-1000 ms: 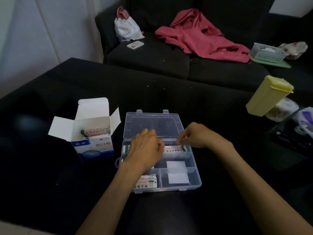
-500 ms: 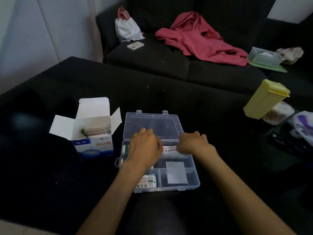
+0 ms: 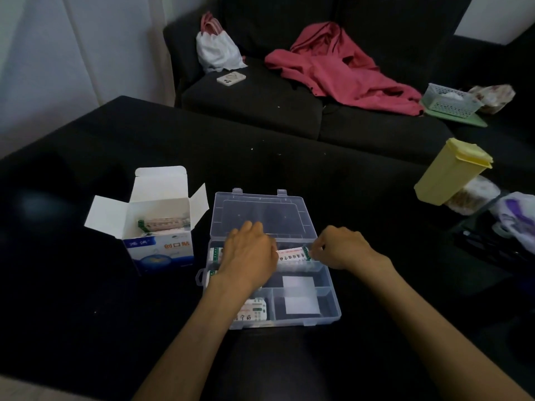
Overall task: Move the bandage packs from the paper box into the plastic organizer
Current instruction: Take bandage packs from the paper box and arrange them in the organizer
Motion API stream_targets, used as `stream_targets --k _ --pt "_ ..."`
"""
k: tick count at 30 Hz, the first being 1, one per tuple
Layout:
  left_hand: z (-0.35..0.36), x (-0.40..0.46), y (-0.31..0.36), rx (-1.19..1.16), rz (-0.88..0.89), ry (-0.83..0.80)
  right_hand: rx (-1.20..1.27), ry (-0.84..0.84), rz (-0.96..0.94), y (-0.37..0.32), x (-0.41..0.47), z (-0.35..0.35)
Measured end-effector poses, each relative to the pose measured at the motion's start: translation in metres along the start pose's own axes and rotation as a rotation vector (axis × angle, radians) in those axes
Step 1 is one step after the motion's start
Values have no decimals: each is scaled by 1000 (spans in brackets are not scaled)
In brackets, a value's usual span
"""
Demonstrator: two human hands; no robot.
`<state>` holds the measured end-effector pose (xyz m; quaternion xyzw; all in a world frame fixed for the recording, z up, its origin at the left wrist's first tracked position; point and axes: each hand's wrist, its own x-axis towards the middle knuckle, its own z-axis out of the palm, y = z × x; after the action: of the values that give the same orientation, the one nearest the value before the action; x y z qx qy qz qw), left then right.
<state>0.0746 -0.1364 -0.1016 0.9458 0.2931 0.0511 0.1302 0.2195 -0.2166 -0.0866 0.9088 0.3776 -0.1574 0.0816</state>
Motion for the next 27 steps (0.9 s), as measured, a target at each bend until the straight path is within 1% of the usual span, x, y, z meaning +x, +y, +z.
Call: stream_targets --k 4,7,9,11,13,15,18,20,21,22,24,25,27 --pt "0 0 0 -9 -5 -11 172 -84 49 -4 6 -3" --pt "-1 1 0 -18 -15 -13 215 -117 88 -2 5 -16" --pt "-1 2 0 -21 -15 -14 190 -75 93 0 3 -25" --pt "0 1 -1 -27 -19 -14 97 -48 77 -4 -1 -29" --pt "0 1 -1 -24 -19 -16 -6 -66 40 -10 -5 -26" --pt "0 0 -1 -15 -15 -22 -59 -94 -1 -15 -7 -20" --pt "-1 1 -1 -19 -15 -32 -1 -122 2 -14 -5 -15" --pt "0 1 -1 -42 -17 -22 36 -86 19 -7 -6 -16" --pt "0 1 -1 -61 -24 -13 49 -43 -3 -3 -7 -17" --pt "0 1 -2 -77 -34 -3 63 13 -66 1 -7 -17" --pt "-1 1 -2 -95 -45 14 92 90 -252 6 -10 -19" --pt "-1 1 -2 -100 -44 18 94 99 -329 7 -11 -20" --pt "-2 0 -3 -111 -37 14 54 82 -390 9 -10 -19"
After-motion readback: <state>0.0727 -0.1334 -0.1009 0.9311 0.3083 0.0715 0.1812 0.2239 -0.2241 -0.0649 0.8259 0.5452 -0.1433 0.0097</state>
